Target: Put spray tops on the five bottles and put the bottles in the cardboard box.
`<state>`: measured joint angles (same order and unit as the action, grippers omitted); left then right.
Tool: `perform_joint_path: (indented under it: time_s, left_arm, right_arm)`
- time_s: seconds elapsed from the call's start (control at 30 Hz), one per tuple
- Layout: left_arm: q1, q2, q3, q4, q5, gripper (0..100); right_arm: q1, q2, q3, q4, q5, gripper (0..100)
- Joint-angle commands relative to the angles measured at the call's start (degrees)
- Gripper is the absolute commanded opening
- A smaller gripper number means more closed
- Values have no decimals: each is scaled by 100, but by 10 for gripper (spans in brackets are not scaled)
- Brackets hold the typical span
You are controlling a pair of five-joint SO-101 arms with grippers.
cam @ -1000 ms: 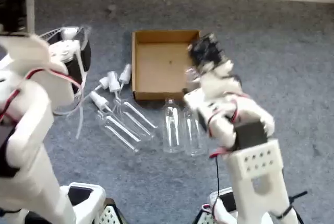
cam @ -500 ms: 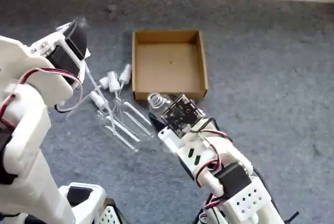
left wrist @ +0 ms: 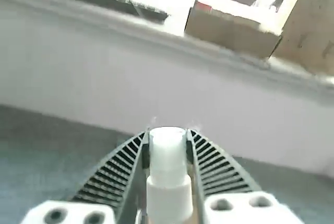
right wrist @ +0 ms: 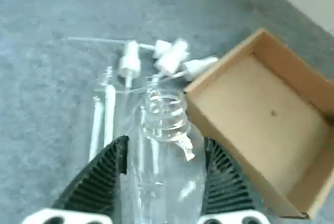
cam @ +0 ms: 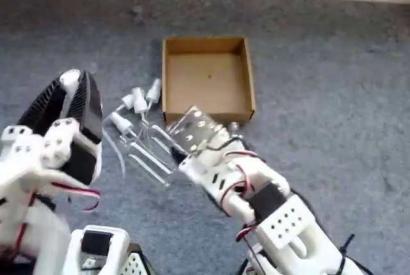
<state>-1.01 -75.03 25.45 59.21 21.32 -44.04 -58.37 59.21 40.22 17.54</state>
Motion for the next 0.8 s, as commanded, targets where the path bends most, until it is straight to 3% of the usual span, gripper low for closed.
perform_joint_path:
  time_s: [0.0, 0.1, 0.23, 0.47, 0.77]
  left_arm:
    - [-136, -831, 1587, -1943, 440, 5]
    - [-497, -1411, 2202, -2778, 932, 5]
    - [-620, -1604, 2721, -2963, 1108, 5]
    - [-611, -1640, 3011, -2945, 1125, 5]
    - [-585, -1657, 2703, -2127, 1125, 5]
  right_arm:
    - [-462, 22, -435, -31, -62, 4]
    - [-699, 22, -409, -31, -62, 4]
    - [-927, 22, -400, -31, -62, 4]
    - [-919, 22, -418, -31, -62, 4]
    - [-523, 66, -418, -31, -554, 4]
